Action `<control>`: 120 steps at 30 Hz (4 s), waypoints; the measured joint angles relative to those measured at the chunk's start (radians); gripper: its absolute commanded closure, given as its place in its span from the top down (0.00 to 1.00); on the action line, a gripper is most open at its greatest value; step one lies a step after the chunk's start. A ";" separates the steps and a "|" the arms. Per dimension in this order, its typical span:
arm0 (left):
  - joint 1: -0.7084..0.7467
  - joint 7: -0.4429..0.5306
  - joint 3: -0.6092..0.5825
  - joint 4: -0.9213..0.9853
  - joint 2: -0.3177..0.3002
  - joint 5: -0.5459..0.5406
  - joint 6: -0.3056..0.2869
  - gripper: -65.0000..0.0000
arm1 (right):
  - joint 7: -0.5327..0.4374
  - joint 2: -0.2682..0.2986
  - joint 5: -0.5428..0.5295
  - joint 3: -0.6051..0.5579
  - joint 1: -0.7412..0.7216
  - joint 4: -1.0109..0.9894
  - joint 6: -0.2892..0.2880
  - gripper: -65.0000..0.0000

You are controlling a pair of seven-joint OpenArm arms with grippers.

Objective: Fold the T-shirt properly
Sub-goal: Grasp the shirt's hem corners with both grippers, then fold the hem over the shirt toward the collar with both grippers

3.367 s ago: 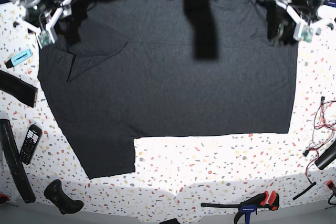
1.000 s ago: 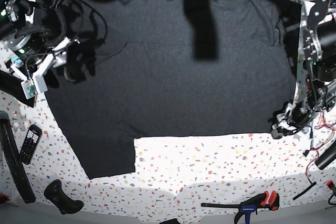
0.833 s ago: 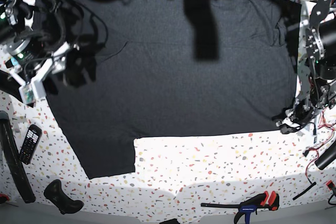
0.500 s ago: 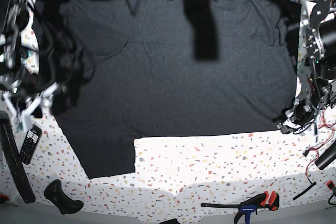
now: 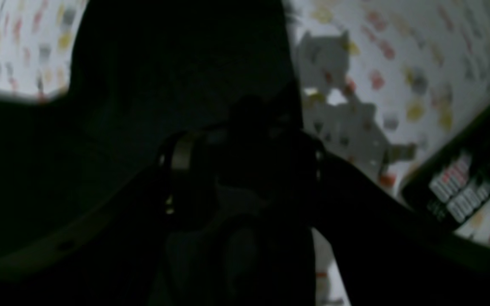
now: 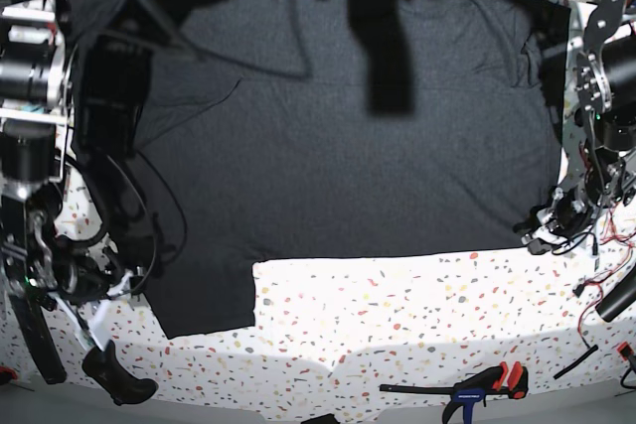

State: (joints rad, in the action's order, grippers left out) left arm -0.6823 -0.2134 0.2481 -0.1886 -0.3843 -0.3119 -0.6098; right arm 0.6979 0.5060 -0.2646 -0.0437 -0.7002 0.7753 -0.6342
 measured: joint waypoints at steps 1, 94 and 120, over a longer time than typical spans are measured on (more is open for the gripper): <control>0.000 0.000 0.000 0.000 0.000 0.000 0.000 0.00 | -0.005 0.002 0.035 -0.029 -0.018 -0.028 0.000 0.53; 0.322 -0.758 -0.007 -1.022 -0.069 -0.402 0.109 0.00 | 0.181 0.009 -0.101 0.327 0.494 0.753 -0.061 0.00; 0.610 -0.872 -0.007 -1.416 -0.129 -0.351 0.177 0.00 | 0.212 0.006 -0.105 0.418 0.750 0.935 -0.062 0.00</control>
State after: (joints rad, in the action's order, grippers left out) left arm -0.0719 -1.0855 0.2413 -1.6043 -0.5129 -0.6624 -0.4324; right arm 0.9100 0.5125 -0.3691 0.3748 0.0494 1.7107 -0.6964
